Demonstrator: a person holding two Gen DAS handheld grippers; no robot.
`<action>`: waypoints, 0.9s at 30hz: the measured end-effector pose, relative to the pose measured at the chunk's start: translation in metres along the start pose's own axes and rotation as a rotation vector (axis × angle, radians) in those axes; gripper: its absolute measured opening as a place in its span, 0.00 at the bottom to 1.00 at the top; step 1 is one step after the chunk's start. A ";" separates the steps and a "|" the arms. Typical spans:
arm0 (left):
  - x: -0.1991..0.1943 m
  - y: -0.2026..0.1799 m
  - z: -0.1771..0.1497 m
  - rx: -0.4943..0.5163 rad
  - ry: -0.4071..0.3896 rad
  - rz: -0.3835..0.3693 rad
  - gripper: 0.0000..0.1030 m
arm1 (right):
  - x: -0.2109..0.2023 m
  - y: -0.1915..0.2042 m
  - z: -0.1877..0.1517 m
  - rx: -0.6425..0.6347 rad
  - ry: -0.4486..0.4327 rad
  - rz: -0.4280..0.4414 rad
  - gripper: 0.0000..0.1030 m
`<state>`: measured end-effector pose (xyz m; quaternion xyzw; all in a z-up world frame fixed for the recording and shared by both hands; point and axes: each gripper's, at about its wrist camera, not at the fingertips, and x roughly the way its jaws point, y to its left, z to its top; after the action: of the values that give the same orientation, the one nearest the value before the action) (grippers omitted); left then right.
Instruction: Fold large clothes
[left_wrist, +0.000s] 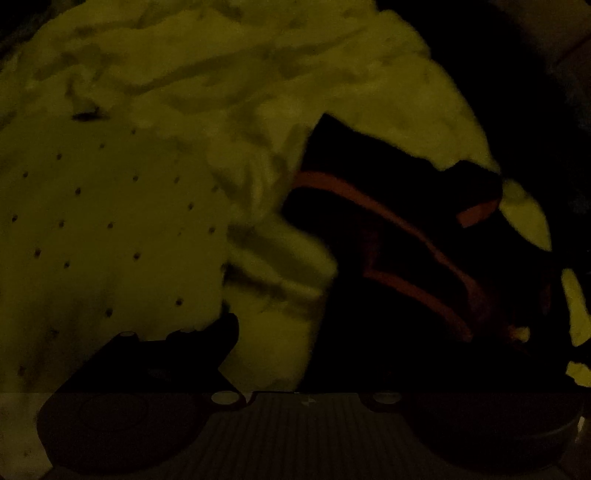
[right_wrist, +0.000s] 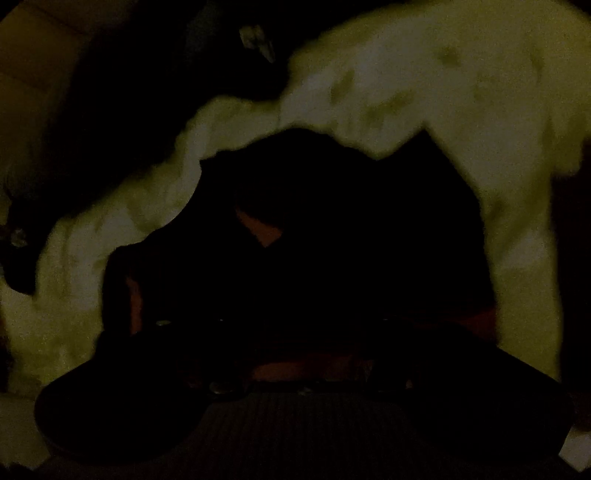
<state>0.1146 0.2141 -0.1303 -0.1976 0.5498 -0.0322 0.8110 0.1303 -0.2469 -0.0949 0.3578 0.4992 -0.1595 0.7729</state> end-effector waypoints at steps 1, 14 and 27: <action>0.001 -0.002 0.003 0.008 -0.008 -0.019 1.00 | -0.004 0.002 0.001 -0.042 -0.030 -0.033 0.52; 0.052 -0.030 0.029 0.004 -0.022 0.136 1.00 | 0.011 0.005 0.005 -0.094 0.070 0.038 0.08; 0.061 -0.003 0.037 -0.189 0.021 0.114 1.00 | -0.107 0.006 0.046 -0.052 -0.058 0.352 0.07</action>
<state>0.1729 0.2054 -0.1706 -0.2411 0.5692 0.0640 0.7835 0.1160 -0.2877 0.0139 0.4149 0.4106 -0.0191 0.8117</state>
